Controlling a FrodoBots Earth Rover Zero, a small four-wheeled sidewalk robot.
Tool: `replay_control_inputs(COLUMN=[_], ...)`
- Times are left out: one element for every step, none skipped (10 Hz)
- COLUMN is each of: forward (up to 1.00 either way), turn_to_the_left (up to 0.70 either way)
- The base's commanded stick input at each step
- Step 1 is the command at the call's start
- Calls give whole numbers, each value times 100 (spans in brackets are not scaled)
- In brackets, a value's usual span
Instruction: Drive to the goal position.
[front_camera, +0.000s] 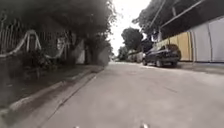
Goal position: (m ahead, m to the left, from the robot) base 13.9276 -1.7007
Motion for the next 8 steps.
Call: replay_control_inputs(forward=[100,100,100,100,100,100,100,100], turn_to_the_left=[-3,-5,-6,-7,-7,-7,-8,-8])
